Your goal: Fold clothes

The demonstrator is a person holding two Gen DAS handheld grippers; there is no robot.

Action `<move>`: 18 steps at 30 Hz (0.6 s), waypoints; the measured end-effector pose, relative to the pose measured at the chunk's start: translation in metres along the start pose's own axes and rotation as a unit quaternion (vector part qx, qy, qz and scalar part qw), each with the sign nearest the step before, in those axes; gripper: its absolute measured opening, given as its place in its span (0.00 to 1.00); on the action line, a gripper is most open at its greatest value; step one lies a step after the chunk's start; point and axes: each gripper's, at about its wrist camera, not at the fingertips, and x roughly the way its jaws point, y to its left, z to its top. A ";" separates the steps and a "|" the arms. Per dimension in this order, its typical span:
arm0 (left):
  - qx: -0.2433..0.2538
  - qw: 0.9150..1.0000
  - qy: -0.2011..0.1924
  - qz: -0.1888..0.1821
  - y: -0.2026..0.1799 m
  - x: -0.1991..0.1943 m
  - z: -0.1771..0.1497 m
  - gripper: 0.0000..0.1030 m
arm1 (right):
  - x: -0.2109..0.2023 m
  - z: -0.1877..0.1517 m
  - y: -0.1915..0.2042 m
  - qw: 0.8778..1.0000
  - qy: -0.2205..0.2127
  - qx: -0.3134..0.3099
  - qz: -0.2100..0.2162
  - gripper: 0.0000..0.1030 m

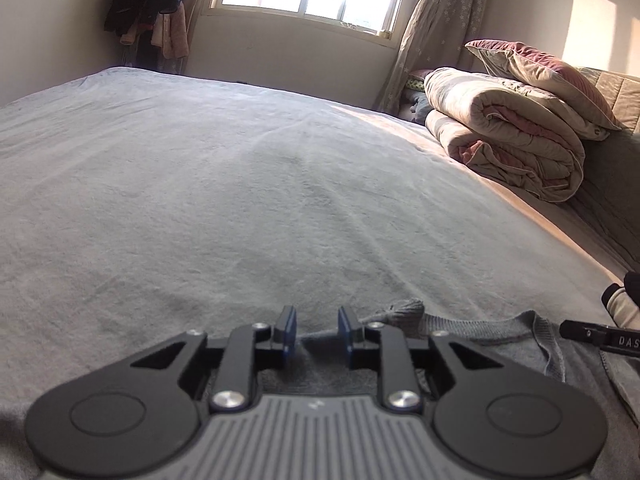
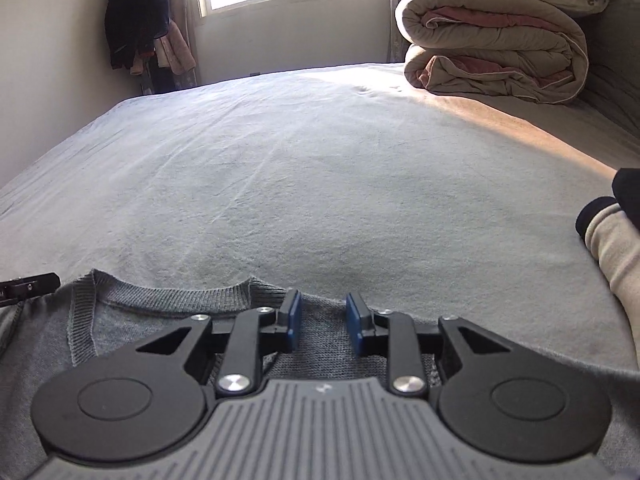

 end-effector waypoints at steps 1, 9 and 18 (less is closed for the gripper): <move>0.000 1.000 0.001 -0.002 -0.001 -0.007 0.000 0.31 | -0.006 -0.001 -0.001 1.000 0.001 0.002 0.000 0.32; 0.002 0.999 0.026 -0.032 -0.010 -0.061 -0.011 0.36 | -0.061 -0.011 -0.011 1.000 0.009 0.018 0.007 0.33; 0.061 0.993 0.076 -0.072 -0.039 -0.132 -0.077 0.41 | -0.127 -0.060 -0.007 0.998 0.057 0.026 0.028 0.37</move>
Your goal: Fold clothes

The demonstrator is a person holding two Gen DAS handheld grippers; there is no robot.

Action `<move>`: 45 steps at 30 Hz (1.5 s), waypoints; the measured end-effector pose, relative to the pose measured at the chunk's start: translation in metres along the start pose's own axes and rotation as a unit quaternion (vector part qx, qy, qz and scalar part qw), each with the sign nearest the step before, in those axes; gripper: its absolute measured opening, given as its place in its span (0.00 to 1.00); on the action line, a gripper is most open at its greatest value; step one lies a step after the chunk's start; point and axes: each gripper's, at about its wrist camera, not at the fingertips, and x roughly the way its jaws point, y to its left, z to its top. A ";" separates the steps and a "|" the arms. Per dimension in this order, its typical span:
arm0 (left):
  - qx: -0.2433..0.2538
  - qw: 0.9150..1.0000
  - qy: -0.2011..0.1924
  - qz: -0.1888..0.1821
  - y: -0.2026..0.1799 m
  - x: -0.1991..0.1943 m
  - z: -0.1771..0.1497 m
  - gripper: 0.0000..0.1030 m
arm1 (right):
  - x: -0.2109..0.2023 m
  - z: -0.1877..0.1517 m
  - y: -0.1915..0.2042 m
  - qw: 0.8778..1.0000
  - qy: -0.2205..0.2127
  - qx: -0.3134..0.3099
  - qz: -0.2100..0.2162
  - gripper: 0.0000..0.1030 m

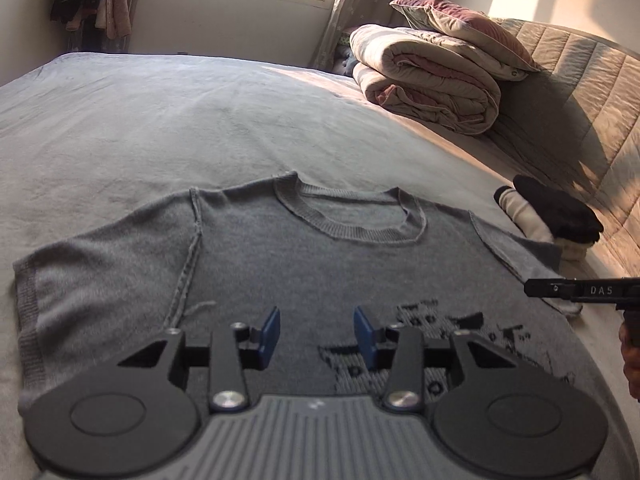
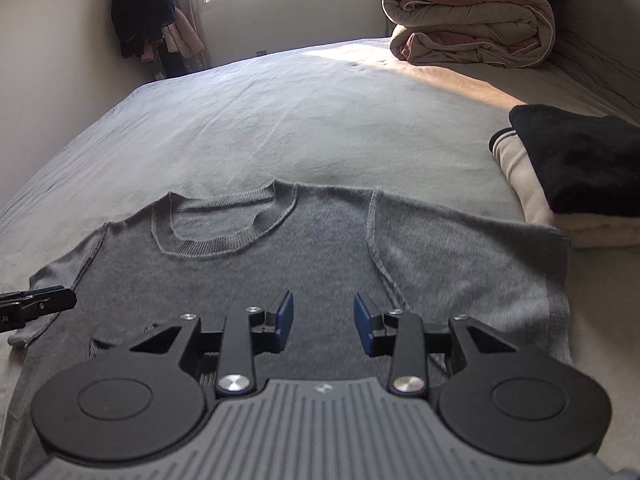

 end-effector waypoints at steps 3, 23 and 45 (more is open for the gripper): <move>0.031 0.999 0.027 0.007 -0.009 -0.016 -0.031 0.41 | -0.015 -0.031 0.007 0.999 0.031 -0.007 0.002 0.37; 0.104 0.989 0.104 -0.005 -0.033 -0.136 -0.122 0.52 | -0.117 -0.125 0.029 0.988 0.148 -0.043 -0.011 0.39; -0.032 0.998 0.039 0.023 -0.060 -0.050 -0.014 0.79 | -0.077 -0.040 -0.071 0.985 0.043 0.158 -0.058 0.54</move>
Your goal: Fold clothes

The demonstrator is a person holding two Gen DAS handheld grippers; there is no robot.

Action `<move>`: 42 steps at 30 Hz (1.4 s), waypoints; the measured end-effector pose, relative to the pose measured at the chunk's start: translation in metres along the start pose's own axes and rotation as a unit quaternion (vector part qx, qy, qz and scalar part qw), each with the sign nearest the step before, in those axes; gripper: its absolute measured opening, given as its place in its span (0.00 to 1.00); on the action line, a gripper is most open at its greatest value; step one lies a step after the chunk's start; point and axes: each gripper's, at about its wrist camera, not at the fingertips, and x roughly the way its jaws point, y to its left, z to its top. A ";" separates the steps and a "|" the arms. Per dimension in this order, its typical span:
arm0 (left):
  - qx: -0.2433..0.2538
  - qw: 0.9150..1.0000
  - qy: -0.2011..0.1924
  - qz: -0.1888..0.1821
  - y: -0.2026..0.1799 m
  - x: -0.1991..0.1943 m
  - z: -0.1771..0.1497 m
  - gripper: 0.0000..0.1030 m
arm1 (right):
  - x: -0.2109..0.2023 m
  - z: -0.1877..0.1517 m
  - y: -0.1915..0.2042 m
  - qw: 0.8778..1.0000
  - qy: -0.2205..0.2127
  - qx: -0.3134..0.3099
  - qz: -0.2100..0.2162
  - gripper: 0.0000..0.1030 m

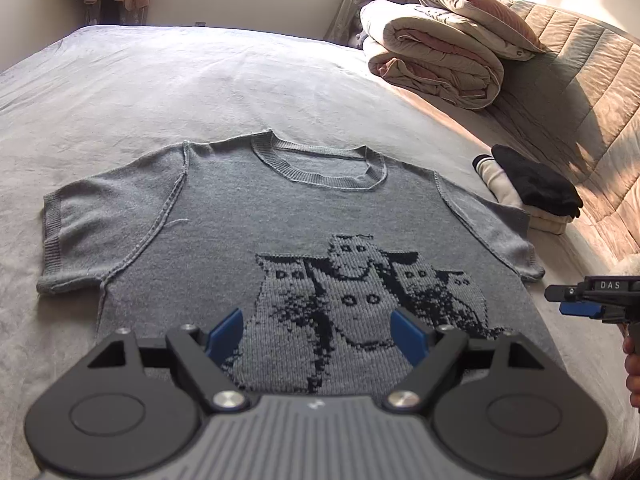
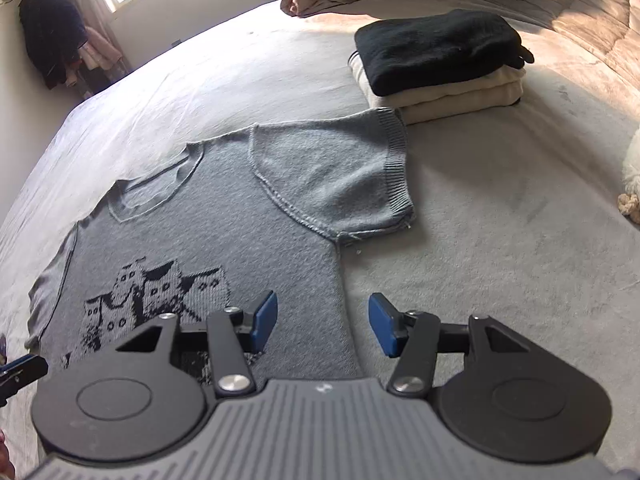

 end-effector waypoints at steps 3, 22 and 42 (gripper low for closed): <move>-0.005 1.000 0.005 0.005 -0.002 0.018 0.009 0.79 | 0.012 0.005 -0.016 1.000 -0.008 0.023 -0.008 0.54; 0.005 0.995 0.021 -0.097 -0.057 0.117 0.053 0.79 | 0.062 0.031 -0.053 0.992 -0.101 0.069 0.003 0.39; -0.225 0.922 0.061 -0.309 -0.020 0.177 0.060 0.79 | 0.078 0.037 0.060 0.984 -0.075 -0.112 0.120 0.06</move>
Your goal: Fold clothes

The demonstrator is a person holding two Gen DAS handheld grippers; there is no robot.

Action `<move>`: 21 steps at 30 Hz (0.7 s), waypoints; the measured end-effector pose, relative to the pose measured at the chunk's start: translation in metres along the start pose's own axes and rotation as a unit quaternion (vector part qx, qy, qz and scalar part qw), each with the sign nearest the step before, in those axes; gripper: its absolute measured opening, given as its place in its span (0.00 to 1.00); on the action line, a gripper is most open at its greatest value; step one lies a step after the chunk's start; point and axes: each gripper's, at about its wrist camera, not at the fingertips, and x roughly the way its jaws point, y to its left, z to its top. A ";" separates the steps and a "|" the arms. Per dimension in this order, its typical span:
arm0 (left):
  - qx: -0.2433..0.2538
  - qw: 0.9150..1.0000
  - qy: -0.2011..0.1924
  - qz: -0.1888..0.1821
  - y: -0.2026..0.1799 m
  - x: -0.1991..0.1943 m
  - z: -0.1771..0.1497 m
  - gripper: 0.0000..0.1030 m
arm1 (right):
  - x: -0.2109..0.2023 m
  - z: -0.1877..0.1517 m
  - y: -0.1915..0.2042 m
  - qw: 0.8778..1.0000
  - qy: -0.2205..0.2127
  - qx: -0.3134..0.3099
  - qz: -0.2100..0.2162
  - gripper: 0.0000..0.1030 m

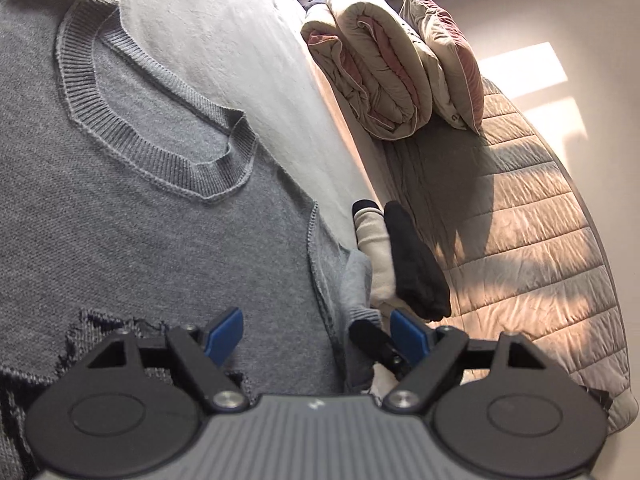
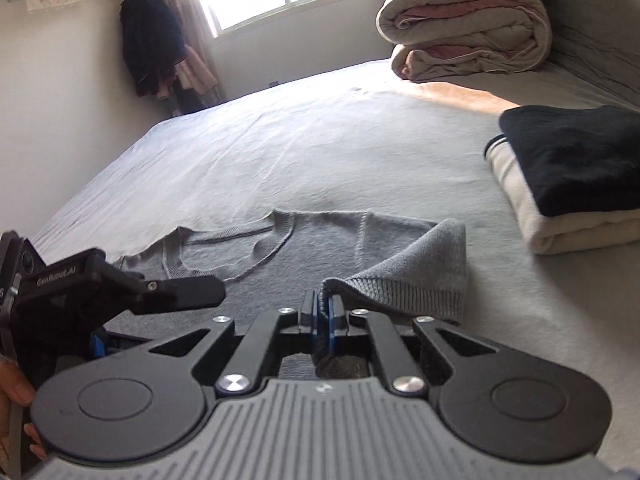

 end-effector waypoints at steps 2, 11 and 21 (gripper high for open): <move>0.012 1.000 0.000 0.004 -0.001 0.001 0.003 0.79 | 0.007 0.002 0.013 1.000 0.009 -0.021 0.015 0.06; 0.023 0.999 -0.025 0.024 0.001 -0.006 0.021 0.77 | 0.038 0.006 0.033 0.998 0.041 -0.017 0.051 0.06; 0.164 0.983 -0.018 0.077 -0.017 -0.006 0.013 0.70 | 0.010 0.006 0.016 0.996 0.058 0.009 0.065 0.32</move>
